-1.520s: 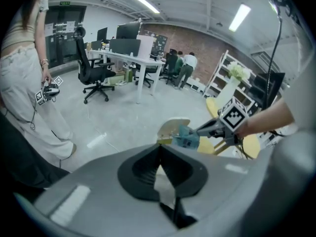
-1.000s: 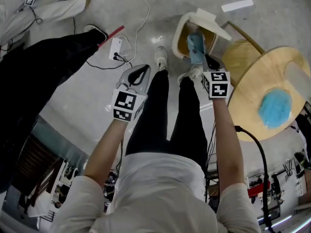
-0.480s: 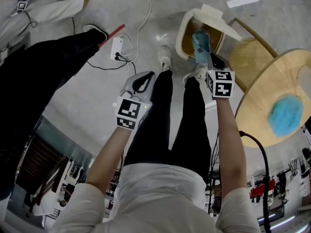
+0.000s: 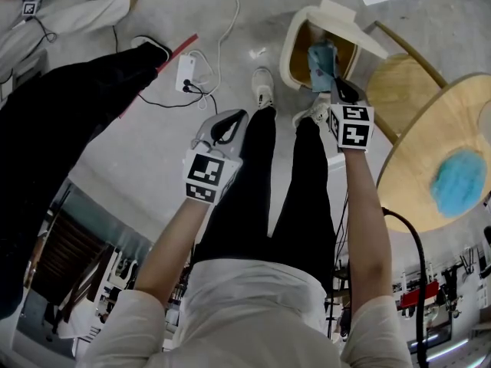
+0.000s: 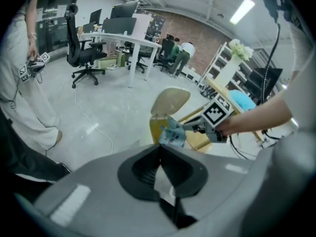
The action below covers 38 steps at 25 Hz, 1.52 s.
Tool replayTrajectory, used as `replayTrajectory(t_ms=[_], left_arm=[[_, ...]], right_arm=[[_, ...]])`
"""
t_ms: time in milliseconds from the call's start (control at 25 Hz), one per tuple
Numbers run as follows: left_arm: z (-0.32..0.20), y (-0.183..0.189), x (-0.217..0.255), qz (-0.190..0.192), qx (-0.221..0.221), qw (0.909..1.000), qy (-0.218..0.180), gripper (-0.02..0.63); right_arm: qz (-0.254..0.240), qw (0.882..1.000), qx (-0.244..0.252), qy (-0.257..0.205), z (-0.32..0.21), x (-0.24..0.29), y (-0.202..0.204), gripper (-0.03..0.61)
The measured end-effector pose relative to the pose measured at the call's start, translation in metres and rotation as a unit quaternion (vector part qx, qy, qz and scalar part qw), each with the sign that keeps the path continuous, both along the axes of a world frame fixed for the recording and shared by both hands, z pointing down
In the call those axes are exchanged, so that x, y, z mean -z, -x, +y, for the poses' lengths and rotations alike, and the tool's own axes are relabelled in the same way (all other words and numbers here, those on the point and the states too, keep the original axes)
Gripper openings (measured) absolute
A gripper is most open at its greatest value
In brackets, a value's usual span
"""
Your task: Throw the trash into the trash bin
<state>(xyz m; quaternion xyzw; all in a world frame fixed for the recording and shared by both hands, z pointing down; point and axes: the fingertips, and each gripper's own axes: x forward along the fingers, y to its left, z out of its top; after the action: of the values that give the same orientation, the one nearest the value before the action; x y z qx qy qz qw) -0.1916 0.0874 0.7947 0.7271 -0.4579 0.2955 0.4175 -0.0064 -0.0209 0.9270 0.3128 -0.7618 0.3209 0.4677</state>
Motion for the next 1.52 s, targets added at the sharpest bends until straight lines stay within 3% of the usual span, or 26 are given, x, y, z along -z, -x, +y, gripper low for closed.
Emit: replayTrajectory(t_ms=[80, 560, 1000, 1520], left_arm=[[-0.003, -0.002, -0.002, 0.002, 0.0, 1.0, -0.001, 0.003], [-0.004, -0.01, -0.01, 0.008, 0.003, 1.0, 0.004, 0.003], [-0.016, -0.014, 0.002, 0.004, 0.013, 0.9998, -0.014, 0.003], [-0.03, -0.025, 0.064, -0.005, -0.002, 0.9986, -0.053, 0.003]], right_arm=[[-0.001, 1.0, 0.004, 0.006, 0.002, -0.002, 0.002, 0.096], [-0.002, 1.0, 0.001, 0.013, 0.009, -0.005, -0.004, 0.101], [-0.019, 1.0, 0.02, 0.013, 0.012, 0.017, 0.002, 0.05], [-0.036, 0.999, 0.02, -0.02, 0.018, 0.091, 0.004, 0.005]])
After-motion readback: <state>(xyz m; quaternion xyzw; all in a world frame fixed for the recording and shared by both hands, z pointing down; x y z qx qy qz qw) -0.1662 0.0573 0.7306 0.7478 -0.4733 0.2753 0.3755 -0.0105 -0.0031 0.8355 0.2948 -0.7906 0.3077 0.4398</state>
